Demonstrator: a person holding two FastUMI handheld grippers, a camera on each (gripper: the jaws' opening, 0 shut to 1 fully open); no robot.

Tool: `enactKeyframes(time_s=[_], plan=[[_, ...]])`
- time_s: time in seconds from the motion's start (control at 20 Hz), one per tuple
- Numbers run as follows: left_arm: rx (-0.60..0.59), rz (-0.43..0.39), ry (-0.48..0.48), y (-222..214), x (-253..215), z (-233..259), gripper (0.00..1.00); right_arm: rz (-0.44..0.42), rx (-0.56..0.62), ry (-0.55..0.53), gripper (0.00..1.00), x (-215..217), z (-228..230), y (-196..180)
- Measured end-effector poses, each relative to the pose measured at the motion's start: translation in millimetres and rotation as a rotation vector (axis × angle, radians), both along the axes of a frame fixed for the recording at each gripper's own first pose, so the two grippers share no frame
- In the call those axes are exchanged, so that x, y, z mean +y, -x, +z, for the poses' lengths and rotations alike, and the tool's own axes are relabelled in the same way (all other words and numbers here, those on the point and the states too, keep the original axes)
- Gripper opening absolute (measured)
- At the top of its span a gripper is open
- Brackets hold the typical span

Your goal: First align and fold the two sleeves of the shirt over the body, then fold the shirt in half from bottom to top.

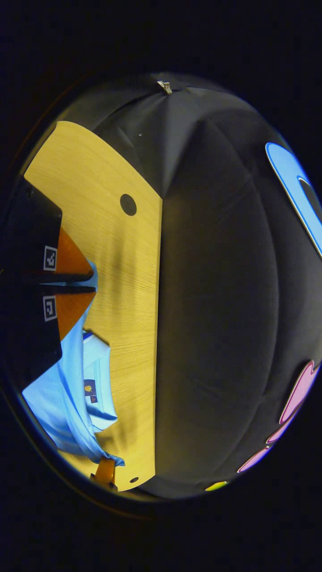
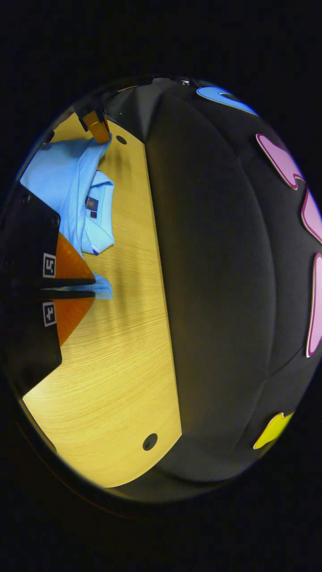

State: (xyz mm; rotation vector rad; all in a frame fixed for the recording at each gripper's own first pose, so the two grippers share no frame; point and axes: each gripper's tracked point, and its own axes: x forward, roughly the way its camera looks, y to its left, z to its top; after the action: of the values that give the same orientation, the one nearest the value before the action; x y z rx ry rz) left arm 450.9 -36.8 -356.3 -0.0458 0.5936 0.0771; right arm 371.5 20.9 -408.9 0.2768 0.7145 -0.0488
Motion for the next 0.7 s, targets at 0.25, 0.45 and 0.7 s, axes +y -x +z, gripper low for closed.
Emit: enactKeyframes(time_s=[0.25, 0.45, 0.7], plan=[[0.054, -0.014, -0.030, 4, 0, -16, 0.06, -0.006, 0.047, 0.010, 0.05, 0, -17, 5], [0.087, -0.040, -0.017, 7, -6, -27, 0.11, -0.010, 0.061, 0.011, 0.10, -1, -23, 6], [0.099, -0.057, 0.004, 8, -12, -29, 0.44, -0.018, 0.068, -0.012, 0.31, 1, -22, 6]])
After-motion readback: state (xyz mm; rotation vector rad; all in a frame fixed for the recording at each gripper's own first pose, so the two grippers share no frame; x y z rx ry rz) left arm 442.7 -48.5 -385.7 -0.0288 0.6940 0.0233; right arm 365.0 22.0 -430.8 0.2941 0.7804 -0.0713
